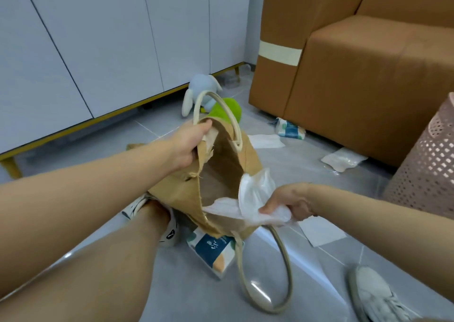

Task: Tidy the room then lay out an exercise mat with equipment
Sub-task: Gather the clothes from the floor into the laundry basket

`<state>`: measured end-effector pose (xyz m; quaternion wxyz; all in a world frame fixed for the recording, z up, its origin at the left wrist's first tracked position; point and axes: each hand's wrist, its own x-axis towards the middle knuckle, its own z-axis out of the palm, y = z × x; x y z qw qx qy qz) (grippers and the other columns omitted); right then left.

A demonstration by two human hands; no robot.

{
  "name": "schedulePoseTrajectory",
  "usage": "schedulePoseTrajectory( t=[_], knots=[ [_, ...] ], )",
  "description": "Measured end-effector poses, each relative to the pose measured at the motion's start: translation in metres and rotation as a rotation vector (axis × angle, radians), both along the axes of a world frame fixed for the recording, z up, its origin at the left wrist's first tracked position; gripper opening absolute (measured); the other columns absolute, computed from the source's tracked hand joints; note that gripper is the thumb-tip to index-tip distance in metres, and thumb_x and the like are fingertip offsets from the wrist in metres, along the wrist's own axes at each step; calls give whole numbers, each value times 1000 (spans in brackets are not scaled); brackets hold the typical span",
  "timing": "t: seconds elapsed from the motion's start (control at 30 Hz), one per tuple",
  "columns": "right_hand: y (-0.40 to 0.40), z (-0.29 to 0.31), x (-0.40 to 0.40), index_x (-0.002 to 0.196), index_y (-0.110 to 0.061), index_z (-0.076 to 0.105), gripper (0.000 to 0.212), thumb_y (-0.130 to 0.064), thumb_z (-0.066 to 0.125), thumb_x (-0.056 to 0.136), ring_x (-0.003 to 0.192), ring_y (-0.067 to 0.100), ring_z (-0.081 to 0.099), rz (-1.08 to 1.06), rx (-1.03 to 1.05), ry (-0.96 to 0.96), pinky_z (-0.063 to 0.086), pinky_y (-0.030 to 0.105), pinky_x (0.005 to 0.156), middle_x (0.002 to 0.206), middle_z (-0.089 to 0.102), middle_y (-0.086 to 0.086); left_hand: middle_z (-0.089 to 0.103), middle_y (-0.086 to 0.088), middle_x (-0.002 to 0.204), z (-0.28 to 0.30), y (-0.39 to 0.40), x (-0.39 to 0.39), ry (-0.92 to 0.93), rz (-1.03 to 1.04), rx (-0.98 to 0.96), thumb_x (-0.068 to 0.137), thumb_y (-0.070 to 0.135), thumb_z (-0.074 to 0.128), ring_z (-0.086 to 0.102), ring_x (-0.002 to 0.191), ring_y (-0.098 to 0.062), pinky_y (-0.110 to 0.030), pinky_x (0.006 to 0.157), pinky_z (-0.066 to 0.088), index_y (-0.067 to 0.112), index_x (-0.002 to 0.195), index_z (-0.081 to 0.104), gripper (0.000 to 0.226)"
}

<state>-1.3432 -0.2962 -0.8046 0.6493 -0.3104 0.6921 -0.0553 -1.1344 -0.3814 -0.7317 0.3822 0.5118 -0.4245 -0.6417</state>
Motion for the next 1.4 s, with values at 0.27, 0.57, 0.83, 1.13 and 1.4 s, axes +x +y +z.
schedulePoseTrajectory(
  t=[0.27,0.57,0.83,1.13,1.4],
  knots=[
    [-45,-63,65,141,-7,35,69,-18,70,83,125,34,45,234,-161,126,43,43,102,141,43,12,71,1,66,15,-30,26,80,173,103,98,32,49,65,64,-11,-25,58,53,14,97,65,24],
    [-111,-73,81,125,-9,55,57,-25,78,76,105,27,59,-420,-259,-339,55,35,82,118,59,13,72,-4,73,-1,-31,11,13,145,141,98,31,51,63,75,-19,-35,88,50,11,93,67,26],
    [-34,-55,-27,85,-12,59,13,-4,50,90,66,18,61,-98,-479,134,52,25,58,81,64,7,67,0,54,-14,-28,-7,-24,160,192,97,28,51,62,49,-12,-19,45,50,13,85,62,21],
    [39,-113,-139,138,-6,29,95,-59,71,72,124,31,46,50,-216,796,42,35,95,138,41,14,61,3,42,-23,-22,-31,-149,116,156,98,30,49,55,32,-8,-14,34,43,13,85,57,23],
    [50,-129,-113,97,-16,63,17,-27,55,88,106,25,59,279,-314,763,41,25,75,116,62,10,65,0,58,-8,-13,-31,-241,128,115,98,30,49,58,39,-10,-14,36,44,13,90,59,21]
  ],
)
